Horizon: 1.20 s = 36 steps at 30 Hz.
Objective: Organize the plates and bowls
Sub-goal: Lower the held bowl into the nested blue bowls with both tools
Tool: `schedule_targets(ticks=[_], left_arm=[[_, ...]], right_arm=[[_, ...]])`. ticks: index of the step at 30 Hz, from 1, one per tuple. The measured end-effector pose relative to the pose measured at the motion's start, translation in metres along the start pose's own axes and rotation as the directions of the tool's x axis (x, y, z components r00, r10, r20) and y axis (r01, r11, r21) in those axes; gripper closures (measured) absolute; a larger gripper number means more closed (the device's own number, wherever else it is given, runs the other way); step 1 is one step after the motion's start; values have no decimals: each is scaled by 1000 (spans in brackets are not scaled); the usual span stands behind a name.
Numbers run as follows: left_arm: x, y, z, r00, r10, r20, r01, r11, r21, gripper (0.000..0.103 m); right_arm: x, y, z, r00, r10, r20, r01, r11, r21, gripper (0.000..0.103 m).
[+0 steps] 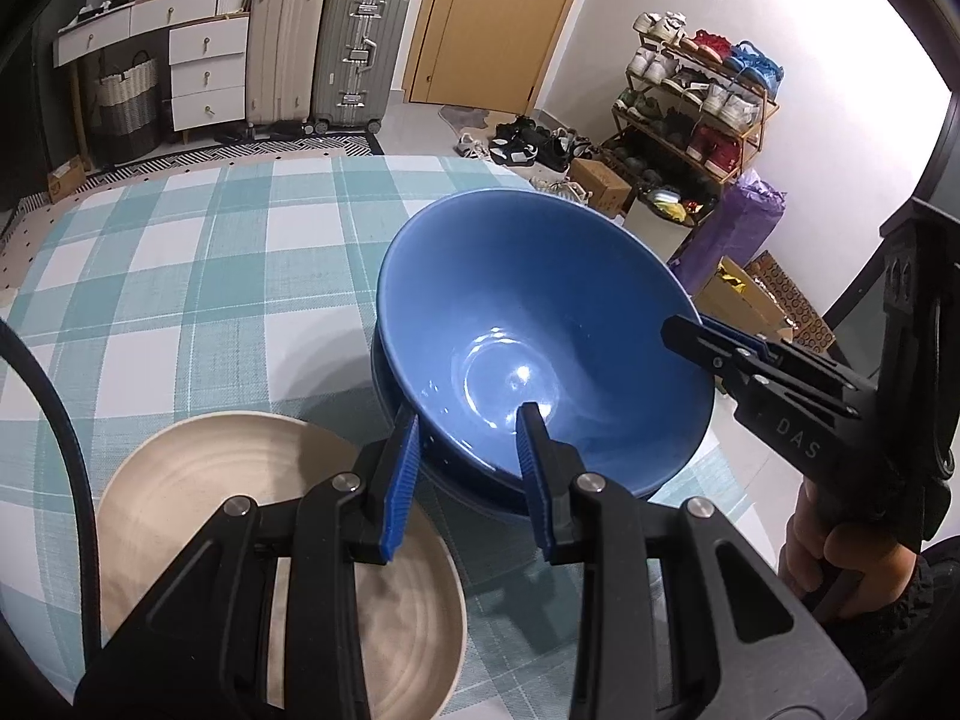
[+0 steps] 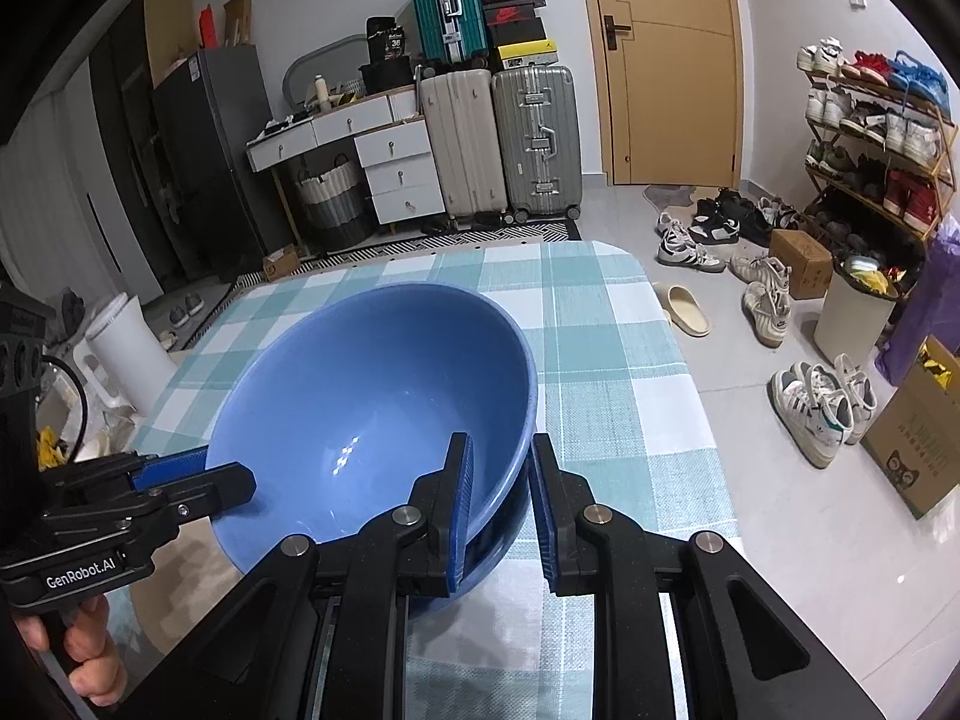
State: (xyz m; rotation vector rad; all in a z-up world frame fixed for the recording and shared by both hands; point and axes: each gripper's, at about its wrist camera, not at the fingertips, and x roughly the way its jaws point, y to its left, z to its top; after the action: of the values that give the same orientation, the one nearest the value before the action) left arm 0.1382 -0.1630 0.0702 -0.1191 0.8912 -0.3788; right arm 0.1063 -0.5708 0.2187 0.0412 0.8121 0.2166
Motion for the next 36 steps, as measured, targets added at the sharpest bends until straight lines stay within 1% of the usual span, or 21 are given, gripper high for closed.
schedule_targets(ticks=[9, 20, 26, 36], left_arm=[[5, -9, -5, 998, 68, 5, -68, 996, 61, 74], [7, -21, -10, 993, 122, 3, -121, 986, 114, 71], [8, -27, -12, 986, 165, -8, -163, 977, 139, 70], [12, -23, -11, 985, 168, -31, -163, 979, 122, 70]], right_arm=[[7, 7, -8, 999, -43, -1, 43, 998, -44, 83], [11, 13, -12, 998, -66, 0, 65, 995, -74, 82], [13, 14, -14, 997, -73, 3, 73, 993, -89, 82], [13, 12, -16, 998, -63, 4, 63, 994, -87, 82]])
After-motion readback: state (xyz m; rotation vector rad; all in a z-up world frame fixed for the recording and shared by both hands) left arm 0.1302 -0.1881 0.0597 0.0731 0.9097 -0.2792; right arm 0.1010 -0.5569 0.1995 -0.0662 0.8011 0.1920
